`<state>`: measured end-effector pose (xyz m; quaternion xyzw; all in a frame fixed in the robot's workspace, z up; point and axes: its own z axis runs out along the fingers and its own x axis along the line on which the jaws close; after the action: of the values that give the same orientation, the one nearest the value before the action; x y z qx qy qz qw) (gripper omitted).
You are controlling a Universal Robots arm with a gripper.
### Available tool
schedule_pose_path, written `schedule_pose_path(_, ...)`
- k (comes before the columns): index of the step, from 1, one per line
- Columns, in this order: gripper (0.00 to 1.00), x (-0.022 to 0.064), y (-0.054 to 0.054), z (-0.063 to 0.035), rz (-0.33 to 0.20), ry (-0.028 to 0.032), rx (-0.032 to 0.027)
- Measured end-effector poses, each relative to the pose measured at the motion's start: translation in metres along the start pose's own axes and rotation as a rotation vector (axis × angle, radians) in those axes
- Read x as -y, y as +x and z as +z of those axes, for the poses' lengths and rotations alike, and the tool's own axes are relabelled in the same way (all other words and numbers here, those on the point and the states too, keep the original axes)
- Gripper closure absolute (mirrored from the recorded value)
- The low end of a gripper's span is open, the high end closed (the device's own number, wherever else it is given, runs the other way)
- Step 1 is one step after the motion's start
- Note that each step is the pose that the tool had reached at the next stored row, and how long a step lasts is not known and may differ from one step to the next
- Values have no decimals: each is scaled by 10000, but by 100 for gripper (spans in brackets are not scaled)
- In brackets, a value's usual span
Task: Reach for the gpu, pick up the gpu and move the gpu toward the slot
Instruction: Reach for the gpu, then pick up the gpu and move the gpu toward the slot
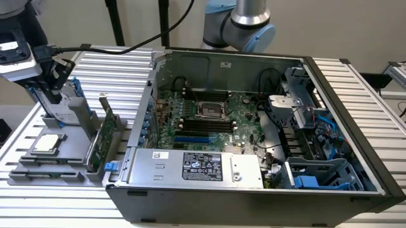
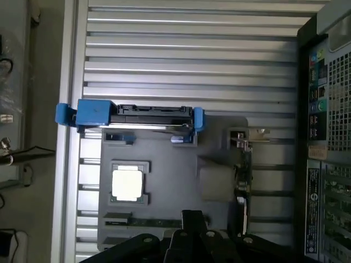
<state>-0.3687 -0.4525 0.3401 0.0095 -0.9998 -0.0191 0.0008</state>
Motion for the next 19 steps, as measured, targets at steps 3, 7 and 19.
schedule_pose_path(3,89,41,-134,0,0,0,-1)
schedule_pose_path(7,89,90,-319,2,-1,0,-1)
schedule_pose_path(19,89,150,-577,7,0,0,-14)
